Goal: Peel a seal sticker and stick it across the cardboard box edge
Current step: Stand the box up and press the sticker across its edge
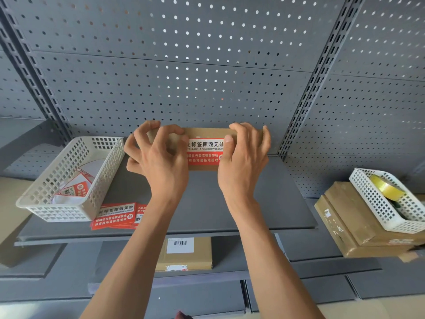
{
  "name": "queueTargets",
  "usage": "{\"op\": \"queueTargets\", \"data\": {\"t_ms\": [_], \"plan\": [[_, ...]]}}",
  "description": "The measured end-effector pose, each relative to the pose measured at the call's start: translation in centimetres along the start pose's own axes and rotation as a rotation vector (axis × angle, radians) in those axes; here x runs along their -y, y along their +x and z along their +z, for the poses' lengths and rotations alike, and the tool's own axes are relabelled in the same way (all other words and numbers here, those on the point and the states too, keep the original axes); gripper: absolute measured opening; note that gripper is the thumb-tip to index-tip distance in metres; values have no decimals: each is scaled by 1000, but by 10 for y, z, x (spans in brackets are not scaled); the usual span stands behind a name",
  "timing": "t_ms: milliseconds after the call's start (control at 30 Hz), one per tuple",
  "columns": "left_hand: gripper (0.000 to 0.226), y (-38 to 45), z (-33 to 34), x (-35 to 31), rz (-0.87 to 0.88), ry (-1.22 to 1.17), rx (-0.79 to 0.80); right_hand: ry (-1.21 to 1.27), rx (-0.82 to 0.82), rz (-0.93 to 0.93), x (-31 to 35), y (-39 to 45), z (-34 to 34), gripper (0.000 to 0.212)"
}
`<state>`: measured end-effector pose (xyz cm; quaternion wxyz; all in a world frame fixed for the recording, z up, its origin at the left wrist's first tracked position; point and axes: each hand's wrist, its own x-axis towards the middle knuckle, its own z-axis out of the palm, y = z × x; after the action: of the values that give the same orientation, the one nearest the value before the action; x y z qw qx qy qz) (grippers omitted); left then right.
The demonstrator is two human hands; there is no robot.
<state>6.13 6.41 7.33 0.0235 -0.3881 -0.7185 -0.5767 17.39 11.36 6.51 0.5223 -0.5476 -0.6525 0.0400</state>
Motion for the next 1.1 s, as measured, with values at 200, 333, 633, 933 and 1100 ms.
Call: {"op": "queueTargets", "data": {"t_ms": [200, 333, 633, 933, 1100], "plan": [[12, -1, -10, 7, 65, -20, 78, 12, 77, -79, -9, 0, -7, 33], [26, -2, -17, 13, 118, -26, 160, 52, 260, -133, -22, 1, -17, 45], [51, -1, -29, 19, 186, -17, 266, 116, 463, -162, -35, 6, -30, 67], [52, -3, -24, 20, 191, 20, 230, 103, 435, -100, -24, 1, -31, 90], [55, -6, -19, 20, 194, 44, 182, 49, 358, -105, -20, -3, -25, 86]]}}
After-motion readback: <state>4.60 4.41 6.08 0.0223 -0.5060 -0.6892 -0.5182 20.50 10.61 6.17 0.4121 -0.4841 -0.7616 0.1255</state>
